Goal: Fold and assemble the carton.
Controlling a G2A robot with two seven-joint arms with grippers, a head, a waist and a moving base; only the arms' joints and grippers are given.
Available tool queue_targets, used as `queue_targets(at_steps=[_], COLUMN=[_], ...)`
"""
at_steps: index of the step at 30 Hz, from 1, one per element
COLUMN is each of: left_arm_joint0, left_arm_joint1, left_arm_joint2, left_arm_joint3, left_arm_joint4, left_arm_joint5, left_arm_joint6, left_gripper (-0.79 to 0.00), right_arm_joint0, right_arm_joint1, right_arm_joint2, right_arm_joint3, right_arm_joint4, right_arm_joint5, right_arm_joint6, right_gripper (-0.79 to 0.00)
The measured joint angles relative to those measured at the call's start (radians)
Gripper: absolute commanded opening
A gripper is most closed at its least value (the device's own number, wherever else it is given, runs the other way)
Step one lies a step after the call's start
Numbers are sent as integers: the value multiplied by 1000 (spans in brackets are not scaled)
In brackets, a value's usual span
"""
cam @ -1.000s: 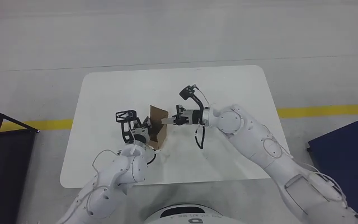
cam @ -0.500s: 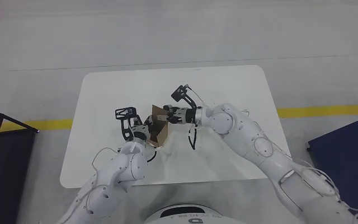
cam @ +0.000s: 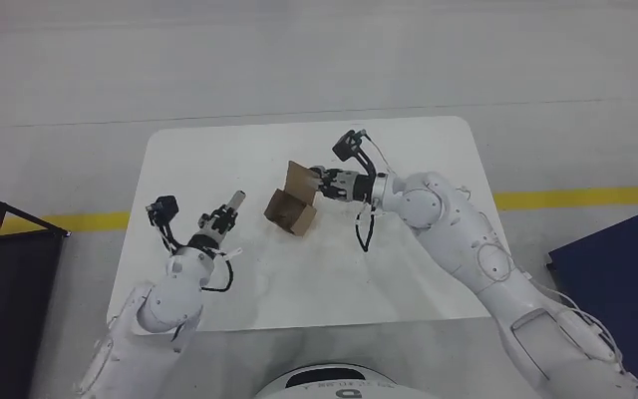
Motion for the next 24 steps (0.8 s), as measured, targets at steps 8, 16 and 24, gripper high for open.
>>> queue_targets(at_steps=[8,16,24], left_arm_joint0=[38,37,-62], left_arm_joint1=[5,-14,-11], left_arm_joint2=[-168,-132,-125], left_arm_joint3=[66,126,272], left_arm_joint4=[-354,-461,-764], left_arm_joint5=[-183,-168,-186], left_arm_joint6=[-217,-216,-466], left_gripper=[0,0,0], right_arm_joint0=[-5,-6,-5], right_arm_joint1=[5,5,5], right_arm_joint2=[12,12,9], right_arm_joint3=[-24,-24,-27], right_arm_joint4=[-33,-33,-47], right_arm_joint5=[28,28,-27], right_arm_joint6=[37,36,54], right_gripper=[-785,-785,-785])
